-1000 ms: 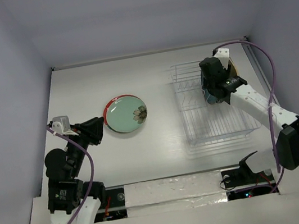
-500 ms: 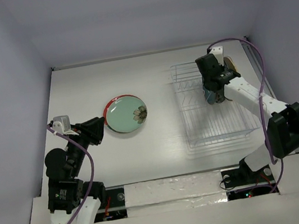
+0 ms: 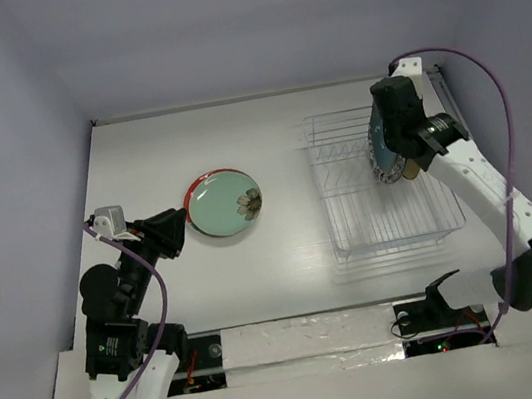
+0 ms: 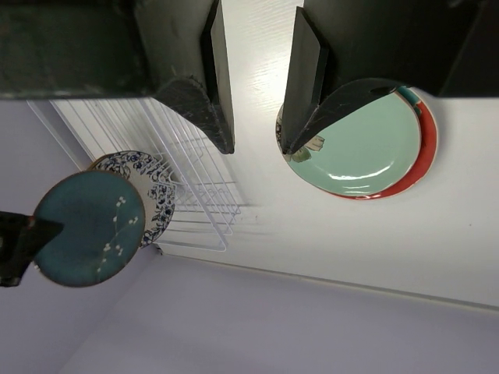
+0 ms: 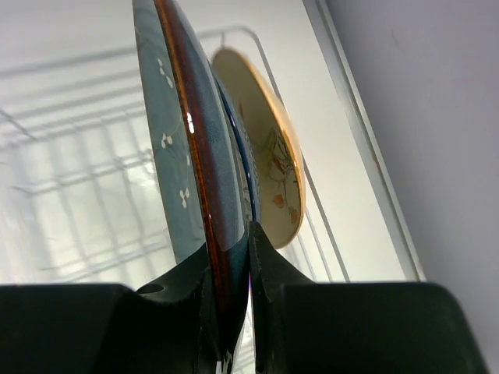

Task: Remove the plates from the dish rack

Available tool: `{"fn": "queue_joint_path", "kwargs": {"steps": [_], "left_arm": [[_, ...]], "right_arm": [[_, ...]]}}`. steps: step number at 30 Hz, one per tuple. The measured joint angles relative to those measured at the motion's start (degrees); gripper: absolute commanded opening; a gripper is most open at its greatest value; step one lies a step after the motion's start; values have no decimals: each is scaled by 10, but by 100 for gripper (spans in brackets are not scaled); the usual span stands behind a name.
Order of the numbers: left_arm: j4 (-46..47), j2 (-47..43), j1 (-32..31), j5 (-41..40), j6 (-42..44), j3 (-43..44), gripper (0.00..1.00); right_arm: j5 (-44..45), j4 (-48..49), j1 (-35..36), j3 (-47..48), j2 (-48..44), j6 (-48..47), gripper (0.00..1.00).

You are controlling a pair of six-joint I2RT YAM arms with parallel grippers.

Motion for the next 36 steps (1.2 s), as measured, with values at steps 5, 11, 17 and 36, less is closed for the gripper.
{"fn": "queue_joint_path", "kwargs": {"steps": [5, 11, 17, 36], "left_arm": [[0, 0, 0, 0, 0, 0, 28], [0, 0, 0, 0, 0, 0, 28], [0, 0, 0, 0, 0, 0, 28], [0, 0, 4, 0, 0, 0, 29]], "right_arm": [[-16, 7, 34, 14, -79, 12, 0], [-114, 65, 64, -7, -151, 45, 0], [-260, 183, 92, -68, -138, 108, 0], [-464, 492, 184, -124, 185, 378, 0]]}}
